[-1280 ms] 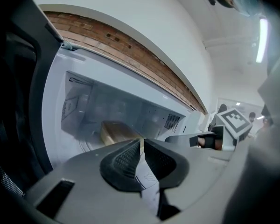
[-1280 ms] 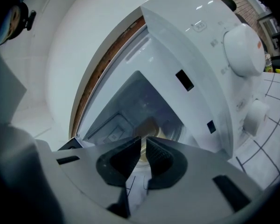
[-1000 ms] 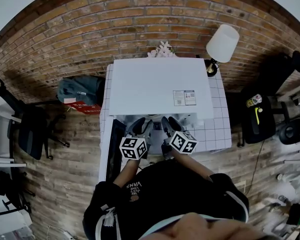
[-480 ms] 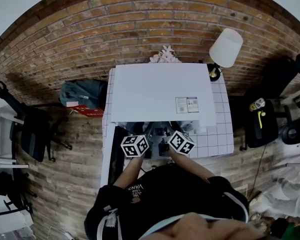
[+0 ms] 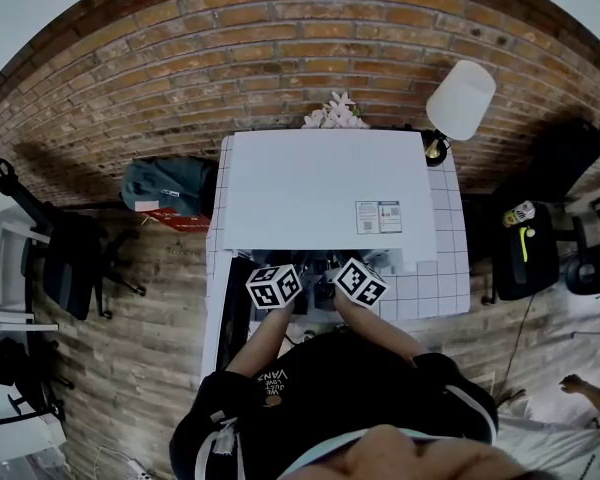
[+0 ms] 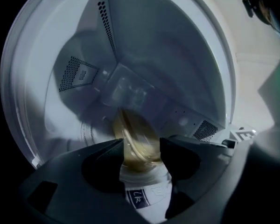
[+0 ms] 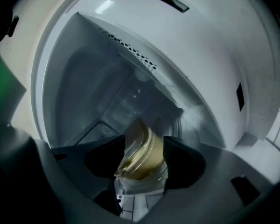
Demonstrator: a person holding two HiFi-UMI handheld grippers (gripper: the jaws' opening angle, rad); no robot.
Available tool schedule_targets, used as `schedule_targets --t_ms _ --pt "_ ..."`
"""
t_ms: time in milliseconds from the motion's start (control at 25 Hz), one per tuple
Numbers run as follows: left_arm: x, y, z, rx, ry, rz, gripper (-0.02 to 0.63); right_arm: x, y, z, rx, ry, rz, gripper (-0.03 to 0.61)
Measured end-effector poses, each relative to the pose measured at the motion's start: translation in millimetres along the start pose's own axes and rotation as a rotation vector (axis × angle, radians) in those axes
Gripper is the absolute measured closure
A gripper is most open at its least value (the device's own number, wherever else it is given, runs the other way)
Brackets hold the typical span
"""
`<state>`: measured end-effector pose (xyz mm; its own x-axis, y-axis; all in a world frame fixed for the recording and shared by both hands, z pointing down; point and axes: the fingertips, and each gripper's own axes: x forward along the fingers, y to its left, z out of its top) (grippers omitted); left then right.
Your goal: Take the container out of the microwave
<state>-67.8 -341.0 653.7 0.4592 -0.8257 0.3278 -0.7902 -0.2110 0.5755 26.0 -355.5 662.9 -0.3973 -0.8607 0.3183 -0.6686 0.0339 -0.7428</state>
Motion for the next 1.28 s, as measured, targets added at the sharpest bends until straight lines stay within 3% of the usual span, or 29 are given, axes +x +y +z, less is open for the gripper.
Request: schedule_targets --t_ms 720,1280 --pt "9 1 -9 -0.023 0.040 -0.014 0.396 9 -2 -11 -0.036 0.095 -0.024 0.359" --pt "-10 -10 -4 -0.015 0.008 -0.036 0.397 -11 14 -9 -0.068 0.079 0.005 0.364"
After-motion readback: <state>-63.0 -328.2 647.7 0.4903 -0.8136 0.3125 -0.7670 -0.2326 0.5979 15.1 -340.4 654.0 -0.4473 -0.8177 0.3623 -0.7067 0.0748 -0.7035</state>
